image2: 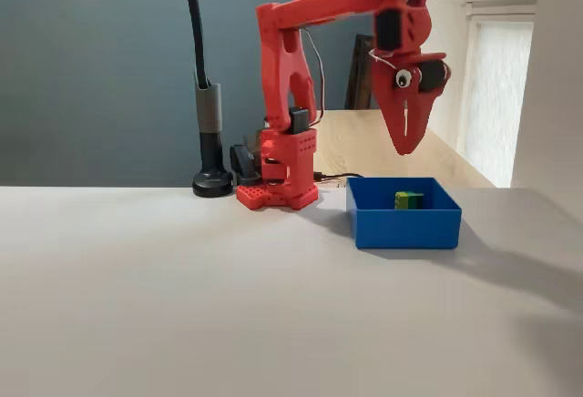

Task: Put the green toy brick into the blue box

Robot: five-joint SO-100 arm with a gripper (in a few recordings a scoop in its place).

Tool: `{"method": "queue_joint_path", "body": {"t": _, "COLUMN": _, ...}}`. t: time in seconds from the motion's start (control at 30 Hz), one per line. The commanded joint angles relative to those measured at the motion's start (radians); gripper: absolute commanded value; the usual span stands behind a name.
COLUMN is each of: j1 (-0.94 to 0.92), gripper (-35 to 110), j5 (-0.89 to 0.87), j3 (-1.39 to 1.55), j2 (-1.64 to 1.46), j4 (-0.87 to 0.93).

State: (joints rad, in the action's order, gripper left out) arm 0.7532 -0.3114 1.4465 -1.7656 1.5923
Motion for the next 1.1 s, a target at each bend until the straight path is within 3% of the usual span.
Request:
{"method": "queue_joint_path", "body": {"t": 0.0, "j1": -0.129, "gripper": 0, "j5": -0.02, "j3": -0.086, "j2": -0.069, "j4": 0.015}}
{"method": "queue_joint_path", "body": {"t": 0.3, "j1": -0.518, "gripper": 0, "j5": 0.066, "j3": -0.008, "j2": -0.069, "j4": -0.12}}
{"method": "queue_joint_path", "body": {"t": 0.47, "j1": -0.667, "gripper": 0, "j5": 0.149, "j3": 0.149, "j2": -0.083, "j4": -0.282}}
{"method": "queue_joint_path", "body": {"t": 0.8, "j1": -0.752, "gripper": 0, "j5": 0.146, "j3": 0.258, "j2": -0.189, "j4": -0.296}}
{"method": "queue_joint_path", "body": {"t": 1.07, "j1": -0.756, "gripper": 0, "j5": 0.227, "j3": 0.669, "j2": -0.586, "j4": -0.451}}
